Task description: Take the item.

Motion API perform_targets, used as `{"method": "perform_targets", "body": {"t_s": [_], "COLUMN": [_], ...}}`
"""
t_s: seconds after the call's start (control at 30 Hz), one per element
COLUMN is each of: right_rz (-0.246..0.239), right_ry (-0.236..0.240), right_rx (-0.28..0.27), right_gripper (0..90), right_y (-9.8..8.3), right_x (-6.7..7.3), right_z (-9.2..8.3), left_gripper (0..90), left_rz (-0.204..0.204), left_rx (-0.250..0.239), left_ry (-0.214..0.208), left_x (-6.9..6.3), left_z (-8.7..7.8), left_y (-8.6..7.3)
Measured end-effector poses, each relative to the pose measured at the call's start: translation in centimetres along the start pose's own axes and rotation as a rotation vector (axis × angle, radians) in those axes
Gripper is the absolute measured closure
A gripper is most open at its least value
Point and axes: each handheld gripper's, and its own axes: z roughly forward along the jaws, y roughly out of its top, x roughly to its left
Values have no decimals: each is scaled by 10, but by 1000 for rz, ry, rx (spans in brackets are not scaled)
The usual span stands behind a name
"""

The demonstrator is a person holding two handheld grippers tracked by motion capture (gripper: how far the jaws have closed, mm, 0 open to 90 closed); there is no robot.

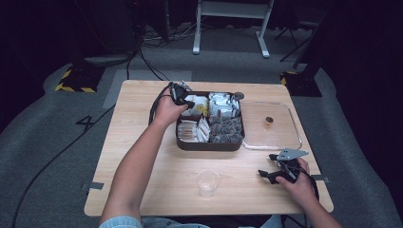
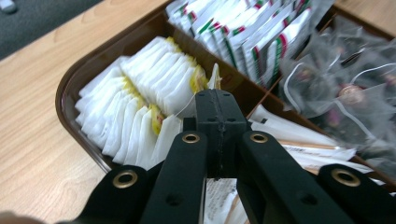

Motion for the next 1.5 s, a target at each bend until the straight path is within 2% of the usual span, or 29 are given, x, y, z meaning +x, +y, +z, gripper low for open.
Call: {"method": "perform_targets", "body": {"t_s": [0.1, 0.17, 0.43, 0.63, 0.9, 1.07, 1.2, 1.23, 1.5], "right_rz": [0, 0, 0, 0, 0, 0, 0, 0, 0], "right_ry": [0, 0, 0, 0, 0, 0, 0, 0, 0], "right_rx": [0, 0, 0, 0, 0, 0, 0, 0, 0], "right_gripper": [133, 133, 133, 133, 133, 133, 133, 133, 133], "right_y": [0, 0, 0, 0, 0, 0, 0, 0, 0], "right_x": [0, 0, 0, 0, 0, 0, 0, 0, 0], "right_z": [0, 0, 0, 0, 0, 0, 0, 0, 0], "left_gripper": [900, 900, 900, 900, 900, 900, 900, 900, 900], "left_rz": [-1, -1, 25, 69, 120, 154, 189, 189, 224], "left_rx": [-20, -59, -109, -151, -183, -212, -212, -212, -238], "left_ry": [-19, -41, -74, -115, -173, -226, -246, -246, -303], "left_x": [0, -1, -9, -25, -52, -70, -87, -87, -119], "left_z": [-7, -14, -38, -67, -91, -104, -111, -111, -122], "left_y": [1, 1, 2, -1, -11, -20, -28, -28, -48]}}
